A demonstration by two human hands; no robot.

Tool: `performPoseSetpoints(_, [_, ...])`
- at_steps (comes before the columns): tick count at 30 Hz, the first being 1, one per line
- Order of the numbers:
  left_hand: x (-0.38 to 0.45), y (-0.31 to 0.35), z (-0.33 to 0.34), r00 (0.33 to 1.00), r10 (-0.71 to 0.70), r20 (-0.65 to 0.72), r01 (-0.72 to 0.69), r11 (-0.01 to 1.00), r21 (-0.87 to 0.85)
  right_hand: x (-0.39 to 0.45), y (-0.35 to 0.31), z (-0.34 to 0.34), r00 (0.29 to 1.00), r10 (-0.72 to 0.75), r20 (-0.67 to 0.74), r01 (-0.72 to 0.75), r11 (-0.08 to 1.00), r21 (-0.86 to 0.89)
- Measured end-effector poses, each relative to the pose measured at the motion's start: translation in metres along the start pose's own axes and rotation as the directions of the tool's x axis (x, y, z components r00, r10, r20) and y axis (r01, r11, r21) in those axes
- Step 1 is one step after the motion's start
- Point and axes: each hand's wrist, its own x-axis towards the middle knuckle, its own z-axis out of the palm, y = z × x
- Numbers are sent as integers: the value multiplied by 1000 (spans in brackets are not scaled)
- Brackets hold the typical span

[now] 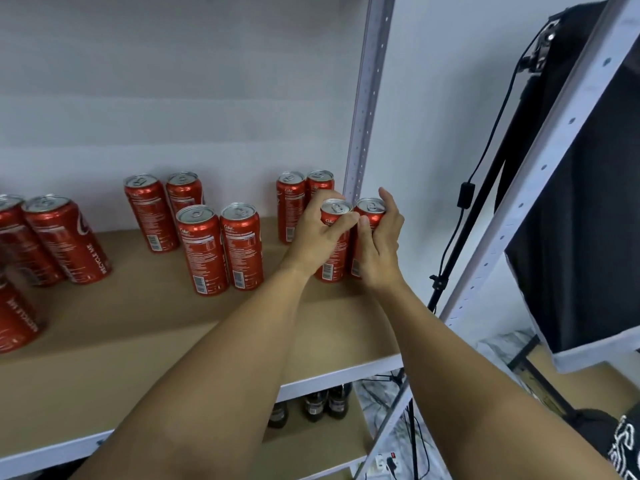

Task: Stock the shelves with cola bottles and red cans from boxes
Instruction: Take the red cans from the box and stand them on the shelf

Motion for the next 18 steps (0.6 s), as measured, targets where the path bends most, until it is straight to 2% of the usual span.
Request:
performPoseSetpoints(4, [7,-5,1,1000,-23,4,23,1000,-14,-4,4,0,999,-13,34,12,999,32])
performPoseSetpoints(7, [0,-8,0,995,-99,-2,99,994,-45,-17,16,-4,997,-53,63,54,998,-12])
performPoseSetpoints(10, [-18,-23,-2,986,-157,48,159,986,-42,-28,27,-8,997,4,73,-2,999,-39])
performPoseSetpoints(15, [-38,-56,-6,983,-181,33,175,974,142,-26,28,-10,997,12,81,-4,995,-99])
performPoseSetpoints(18, [-33,-57,-3,984,-180,6,176,971,163,-21,32,-9,996,17,90,-10,997,-81])
